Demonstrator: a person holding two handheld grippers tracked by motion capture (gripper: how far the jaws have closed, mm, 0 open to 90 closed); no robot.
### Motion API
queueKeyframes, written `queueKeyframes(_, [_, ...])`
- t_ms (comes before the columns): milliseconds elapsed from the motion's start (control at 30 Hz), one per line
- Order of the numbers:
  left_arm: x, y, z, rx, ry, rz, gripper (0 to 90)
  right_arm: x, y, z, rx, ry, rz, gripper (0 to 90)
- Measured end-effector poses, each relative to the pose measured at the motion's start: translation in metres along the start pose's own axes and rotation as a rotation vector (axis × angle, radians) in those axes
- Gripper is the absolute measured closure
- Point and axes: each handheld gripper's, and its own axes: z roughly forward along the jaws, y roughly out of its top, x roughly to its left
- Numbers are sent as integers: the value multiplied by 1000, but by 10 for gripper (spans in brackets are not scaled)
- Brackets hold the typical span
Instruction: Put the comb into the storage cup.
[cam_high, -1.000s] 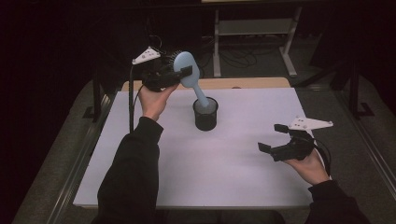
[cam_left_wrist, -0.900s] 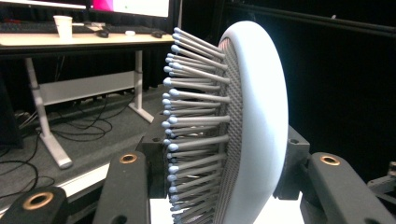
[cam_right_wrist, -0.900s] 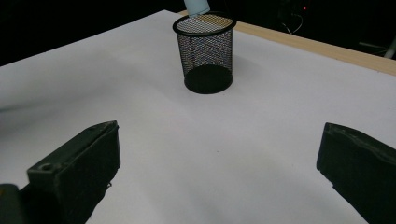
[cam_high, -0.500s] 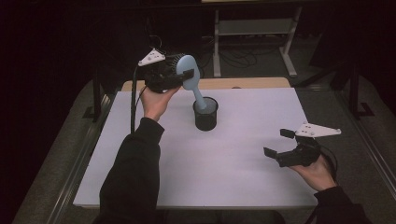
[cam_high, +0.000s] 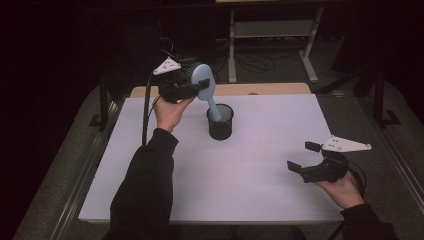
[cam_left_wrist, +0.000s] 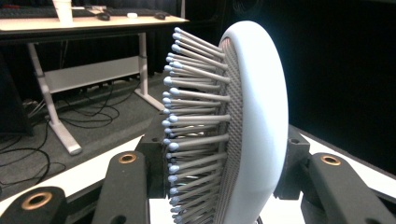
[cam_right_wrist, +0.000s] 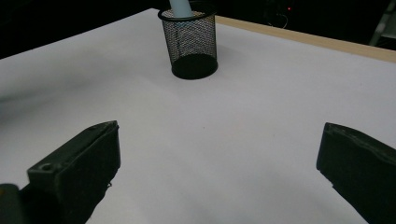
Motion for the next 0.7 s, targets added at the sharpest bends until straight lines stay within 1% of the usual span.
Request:
queueKeyframes(133, [-2,-4,3,11,1,10,514,0,-3,0,7,-6,-1,0])
queueKeyframes(300, [-2,-9,5,11,-1,-1,514,-1,-7,0,9,-9,0,0])
queueKeyframes(367, [-2,-11,7,17,3,4,514,-1,-8,-1,8,-11,-1,0])
queueKeyframes(700, [-2,-22,13,41,1,-1,514,-1,-14,-2,16,-17,-3,0])
